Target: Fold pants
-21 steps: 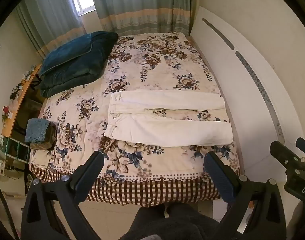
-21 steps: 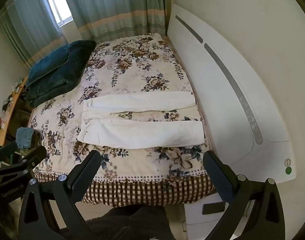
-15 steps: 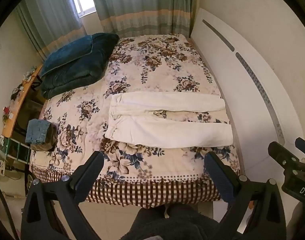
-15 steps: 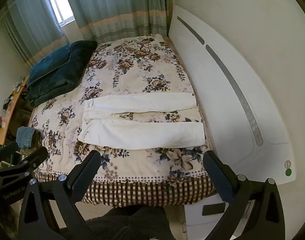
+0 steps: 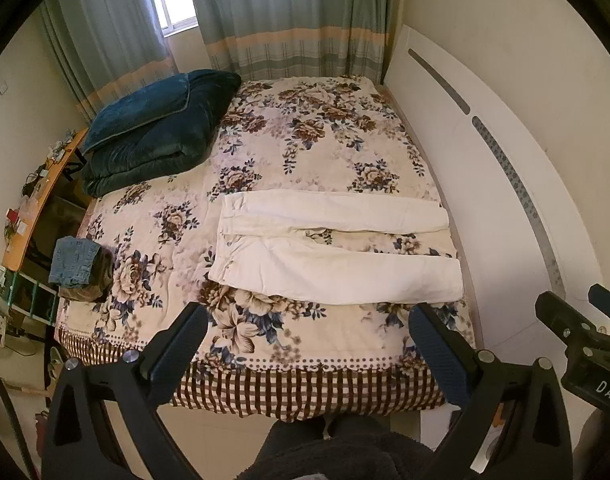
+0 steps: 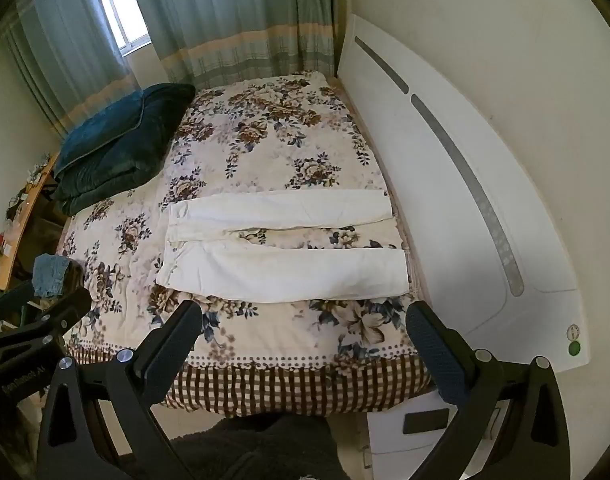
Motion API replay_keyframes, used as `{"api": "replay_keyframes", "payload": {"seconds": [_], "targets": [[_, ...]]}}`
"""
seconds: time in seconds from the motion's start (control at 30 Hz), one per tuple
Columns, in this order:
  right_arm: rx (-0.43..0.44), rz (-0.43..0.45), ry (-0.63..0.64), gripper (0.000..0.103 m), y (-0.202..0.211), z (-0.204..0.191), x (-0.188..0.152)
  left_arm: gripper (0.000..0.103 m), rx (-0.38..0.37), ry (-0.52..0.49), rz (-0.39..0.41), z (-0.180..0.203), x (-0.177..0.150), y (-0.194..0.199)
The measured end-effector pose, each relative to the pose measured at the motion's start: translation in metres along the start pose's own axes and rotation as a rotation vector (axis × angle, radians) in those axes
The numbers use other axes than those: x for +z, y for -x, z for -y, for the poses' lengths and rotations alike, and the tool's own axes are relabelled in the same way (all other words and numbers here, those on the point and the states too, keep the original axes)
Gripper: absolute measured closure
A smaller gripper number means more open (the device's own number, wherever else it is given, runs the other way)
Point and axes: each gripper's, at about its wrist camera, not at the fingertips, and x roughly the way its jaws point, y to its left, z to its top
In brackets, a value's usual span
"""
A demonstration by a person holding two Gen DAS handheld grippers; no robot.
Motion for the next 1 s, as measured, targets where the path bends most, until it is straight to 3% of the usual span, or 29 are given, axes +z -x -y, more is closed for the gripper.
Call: {"api": "replay_keyframes", "payload": {"seconds": [1.0], "targets": [[-0.001,0.008,0.005,0.000,0.007,-0.002,0.004,0.000,-0.013,-0.007,0.008,0.013,0.003,0.006]]}}
